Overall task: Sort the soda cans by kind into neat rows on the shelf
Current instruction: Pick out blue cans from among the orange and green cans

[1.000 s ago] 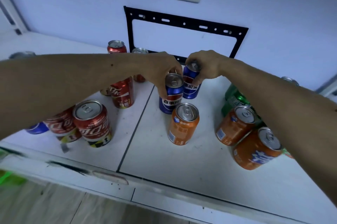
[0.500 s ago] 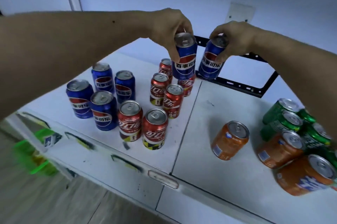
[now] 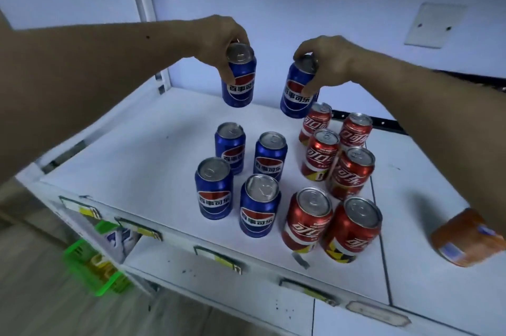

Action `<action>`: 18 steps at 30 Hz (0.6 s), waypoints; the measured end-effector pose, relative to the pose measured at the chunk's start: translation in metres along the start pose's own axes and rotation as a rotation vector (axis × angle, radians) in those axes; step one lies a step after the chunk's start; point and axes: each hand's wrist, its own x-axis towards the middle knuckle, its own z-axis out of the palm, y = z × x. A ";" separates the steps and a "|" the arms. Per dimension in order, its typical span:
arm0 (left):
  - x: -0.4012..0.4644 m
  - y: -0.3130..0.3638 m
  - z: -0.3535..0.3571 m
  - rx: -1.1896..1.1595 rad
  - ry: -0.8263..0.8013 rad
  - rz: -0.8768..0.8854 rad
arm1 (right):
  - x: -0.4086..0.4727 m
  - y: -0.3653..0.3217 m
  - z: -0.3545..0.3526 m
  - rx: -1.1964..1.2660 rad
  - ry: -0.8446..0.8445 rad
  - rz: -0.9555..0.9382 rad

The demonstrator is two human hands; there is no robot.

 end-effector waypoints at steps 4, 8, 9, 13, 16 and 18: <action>0.026 -0.032 0.030 -0.055 -0.048 0.011 | 0.035 -0.014 0.036 -0.043 -0.099 0.017; 0.050 -0.051 0.067 -0.082 -0.117 0.076 | 0.058 -0.016 0.073 -0.044 -0.187 0.051; 0.055 -0.055 0.076 -0.094 -0.134 0.098 | 0.062 -0.015 0.081 -0.038 -0.199 0.061; 0.073 -0.062 0.104 -0.094 -0.194 0.169 | 0.071 -0.013 0.108 -0.031 -0.248 0.101; 0.081 -0.062 0.114 -0.087 -0.242 0.208 | 0.073 -0.009 0.117 -0.029 -0.251 0.130; 0.085 -0.062 0.119 -0.089 -0.262 0.216 | 0.075 -0.007 0.119 -0.009 -0.235 0.155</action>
